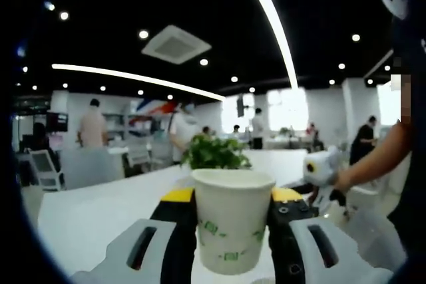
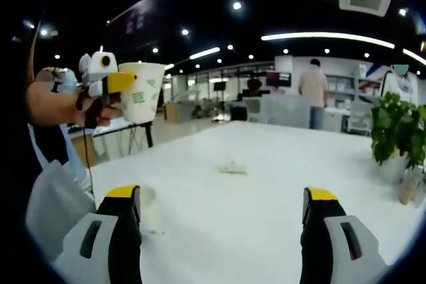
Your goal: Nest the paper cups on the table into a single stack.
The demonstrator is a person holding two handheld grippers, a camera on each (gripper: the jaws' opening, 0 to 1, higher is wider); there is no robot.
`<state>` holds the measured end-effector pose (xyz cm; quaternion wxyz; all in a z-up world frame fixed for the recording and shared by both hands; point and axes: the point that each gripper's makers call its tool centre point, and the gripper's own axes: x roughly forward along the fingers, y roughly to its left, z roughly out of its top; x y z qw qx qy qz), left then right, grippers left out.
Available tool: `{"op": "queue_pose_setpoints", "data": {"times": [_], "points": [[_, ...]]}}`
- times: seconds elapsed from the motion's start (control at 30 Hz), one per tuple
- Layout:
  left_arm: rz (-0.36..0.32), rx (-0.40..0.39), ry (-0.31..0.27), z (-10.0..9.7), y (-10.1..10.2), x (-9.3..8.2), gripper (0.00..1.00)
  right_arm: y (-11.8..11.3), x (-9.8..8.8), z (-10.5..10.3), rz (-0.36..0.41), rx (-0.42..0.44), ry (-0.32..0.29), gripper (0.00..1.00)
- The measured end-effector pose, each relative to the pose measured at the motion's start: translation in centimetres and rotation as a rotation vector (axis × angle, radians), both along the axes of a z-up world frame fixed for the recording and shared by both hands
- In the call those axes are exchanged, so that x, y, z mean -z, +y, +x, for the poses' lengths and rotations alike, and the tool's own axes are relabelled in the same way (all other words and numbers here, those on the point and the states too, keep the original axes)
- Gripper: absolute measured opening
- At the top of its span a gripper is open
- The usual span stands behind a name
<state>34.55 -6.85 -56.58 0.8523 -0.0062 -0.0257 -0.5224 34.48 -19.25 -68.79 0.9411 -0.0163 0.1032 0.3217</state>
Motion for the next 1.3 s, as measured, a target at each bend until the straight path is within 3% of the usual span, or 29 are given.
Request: {"op": "queue_pose_setpoints", "data": {"times": [0.6, 1.3], "points": [[-0.113, -0.007, 0.002, -2.3, -0.2, -0.6, 0.39, 0.2, 0.3, -0.2, 0.002, 0.000, 0.011, 1.00], [-0.128, 0.008, 0.013, -2.9, -0.2, 1.4, 0.38, 0.2, 0.2, -0.3, 0.003, 0.000, 0.012, 1.00]]}}
